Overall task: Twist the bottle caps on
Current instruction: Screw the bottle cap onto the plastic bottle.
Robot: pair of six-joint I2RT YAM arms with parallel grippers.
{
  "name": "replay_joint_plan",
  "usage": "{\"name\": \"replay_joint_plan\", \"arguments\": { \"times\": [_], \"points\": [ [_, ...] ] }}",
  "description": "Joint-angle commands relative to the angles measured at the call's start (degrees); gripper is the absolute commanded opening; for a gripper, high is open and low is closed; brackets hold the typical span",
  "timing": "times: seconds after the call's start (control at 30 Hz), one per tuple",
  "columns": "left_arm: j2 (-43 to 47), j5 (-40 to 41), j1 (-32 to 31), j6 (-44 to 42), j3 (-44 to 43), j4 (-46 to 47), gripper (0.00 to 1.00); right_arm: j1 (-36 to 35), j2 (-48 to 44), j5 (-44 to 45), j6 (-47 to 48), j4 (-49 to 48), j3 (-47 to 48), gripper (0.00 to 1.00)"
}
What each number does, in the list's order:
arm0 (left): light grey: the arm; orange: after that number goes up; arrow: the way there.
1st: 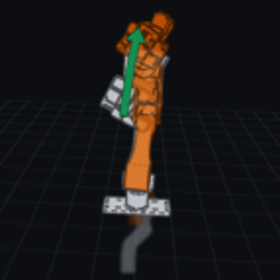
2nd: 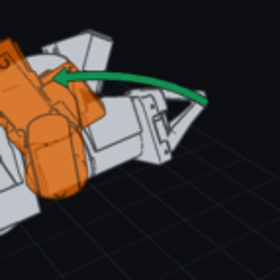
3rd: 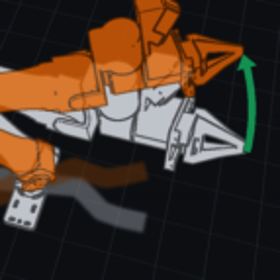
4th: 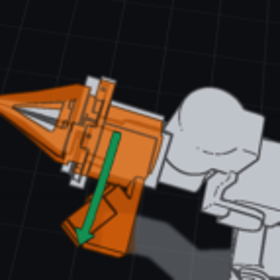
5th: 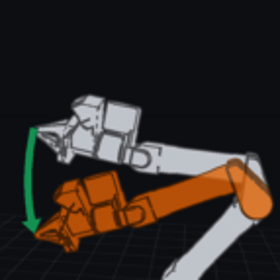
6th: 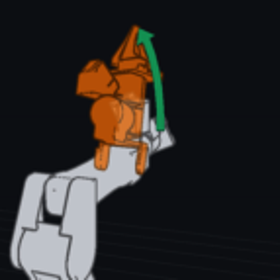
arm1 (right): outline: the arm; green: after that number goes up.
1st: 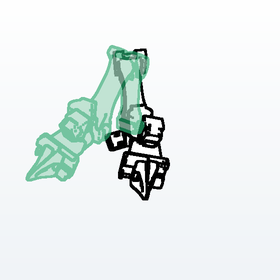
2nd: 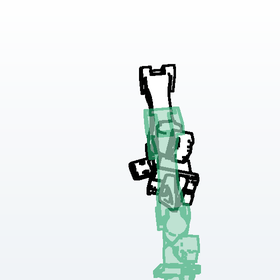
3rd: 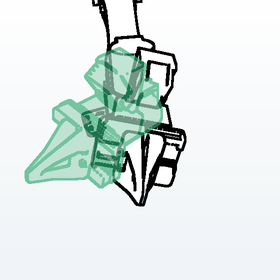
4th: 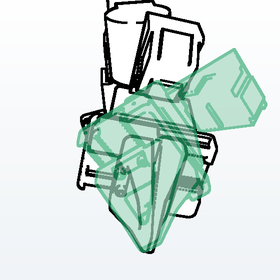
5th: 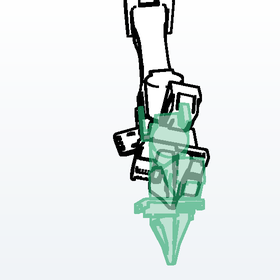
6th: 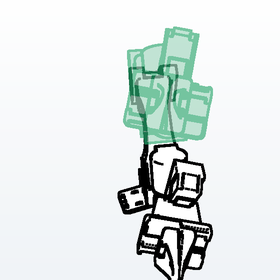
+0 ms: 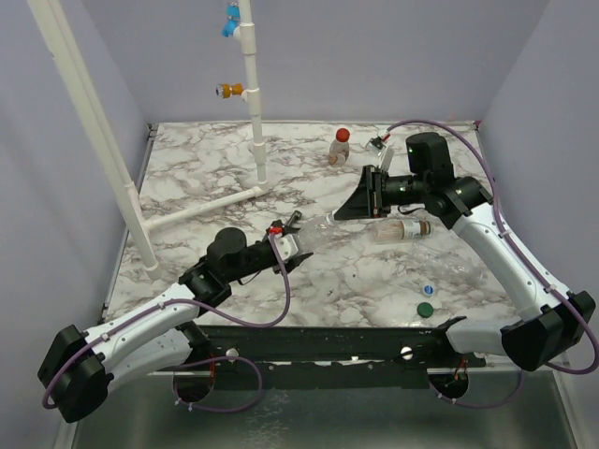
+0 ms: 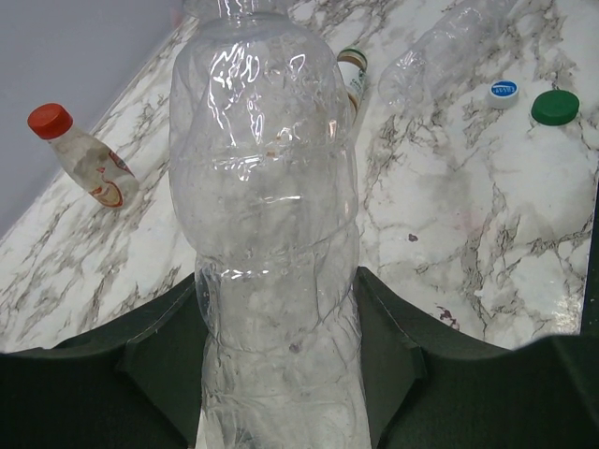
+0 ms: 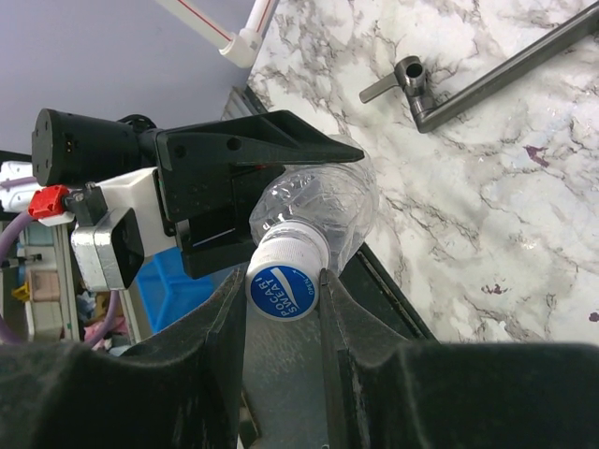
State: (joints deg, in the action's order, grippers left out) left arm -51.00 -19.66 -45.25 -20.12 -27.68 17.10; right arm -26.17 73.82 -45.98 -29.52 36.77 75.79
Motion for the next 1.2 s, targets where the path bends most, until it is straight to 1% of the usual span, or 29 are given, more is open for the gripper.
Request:
{"name": "replay_joint_plan", "arguments": {
  "times": [0.0, 0.17, 0.5, 0.63, 0.73, 0.87, 1.0, 1.17],
  "points": [
    [-0.7, -0.3, -0.4, -1.6, -2.6, 0.7, 0.01, -0.4, 0.4, -1.3, 2.7, 3.5, -0.8, 0.17],
    [-0.9, -0.6, -0.5, -3.6, -2.8, -0.2, 0.01, -0.6, 0.6, -1.6, 3.8, 4.9, -0.9, 0.17],
    [-0.4, 0.6, -1.4, -11.9, -2.9, -2.5, 0.01, -0.7, 0.8, -3.5, 6.1, 9.2, -1.2, 0.17],
    [-0.3, 2.9, -2.7, -13.9, -2.8, -2.4, 0.00, -0.8, 0.8, -3.9, 6.3, 10.2, -1.6, 0.17],
    [-1.0, 4.9, -3.3, -13.2, -3.2, -1.8, 0.00, -0.8, 0.9, -3.6, 5.5, 9.8, -2.3, 0.16],
    [-2.9, 8.5, -3.8, -9.4, -4.0, 0.8, 0.00, -0.8, 0.8, -2.8, 2.0, 7.1, -3.5, 0.14],
    [-4.5, 11.6, -4.9, -9.4, -4.2, 2.9, 0.00, -0.9, 0.7, -2.3, -1.4, 4.5, -4.8, 0.14],
    [-6.5, 17.5, -6.8, -9.1, -5.4, 4.7, 0.00, -0.8, 1.5, -0.2, -3.9, 4.9, -4.8, 0.14]
  ]
}}
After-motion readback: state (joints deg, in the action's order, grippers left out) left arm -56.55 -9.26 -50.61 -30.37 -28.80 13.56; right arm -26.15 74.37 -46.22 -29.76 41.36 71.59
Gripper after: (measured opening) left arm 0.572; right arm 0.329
